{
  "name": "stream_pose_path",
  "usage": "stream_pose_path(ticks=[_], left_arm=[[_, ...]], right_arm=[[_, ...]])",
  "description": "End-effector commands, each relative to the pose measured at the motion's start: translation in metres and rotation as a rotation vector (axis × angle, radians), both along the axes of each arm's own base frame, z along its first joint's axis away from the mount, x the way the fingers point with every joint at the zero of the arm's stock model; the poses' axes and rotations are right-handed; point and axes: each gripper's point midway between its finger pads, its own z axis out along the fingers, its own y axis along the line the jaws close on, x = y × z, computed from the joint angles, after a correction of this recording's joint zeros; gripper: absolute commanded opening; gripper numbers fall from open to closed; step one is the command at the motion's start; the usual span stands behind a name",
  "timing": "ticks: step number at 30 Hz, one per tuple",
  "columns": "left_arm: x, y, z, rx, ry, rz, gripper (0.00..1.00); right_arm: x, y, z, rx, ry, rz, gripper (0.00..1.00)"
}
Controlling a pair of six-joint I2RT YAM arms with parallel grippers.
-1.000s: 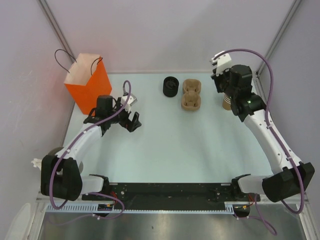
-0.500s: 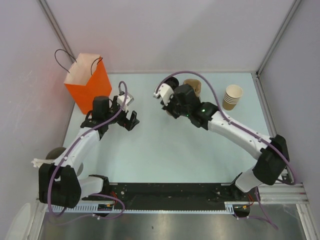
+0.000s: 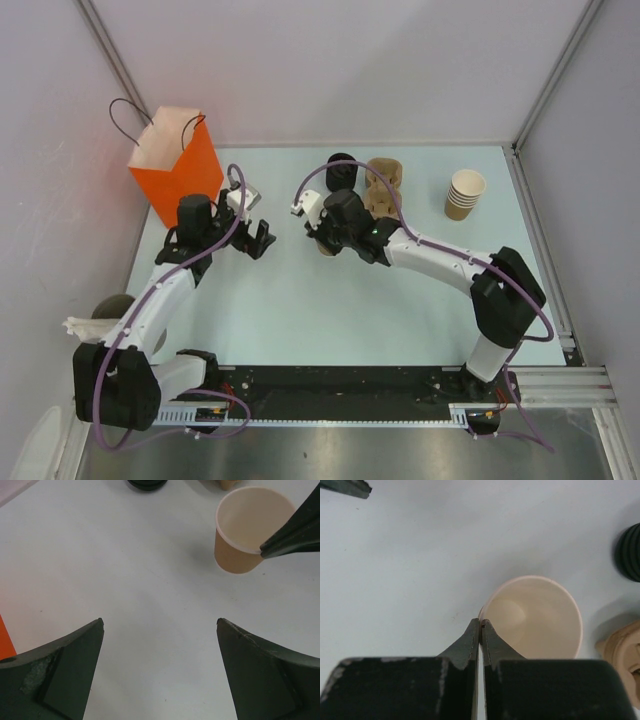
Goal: Pack the takeout coffee
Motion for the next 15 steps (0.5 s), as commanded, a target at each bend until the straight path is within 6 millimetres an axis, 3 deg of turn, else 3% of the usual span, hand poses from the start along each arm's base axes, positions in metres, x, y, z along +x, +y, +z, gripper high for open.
stream_pose_path(ticks=[1,15], left_arm=[[0.005,-0.002,0.007,-0.018,-0.035,-0.009,1.0],[0.005,0.0,0.007,-0.009,-0.04,-0.003,0.99]], right_arm=[[-0.003,0.016,0.001,0.09,0.002,0.012,0.0],[-0.006,0.007,-0.03,0.071,0.014,-0.018,0.0]])
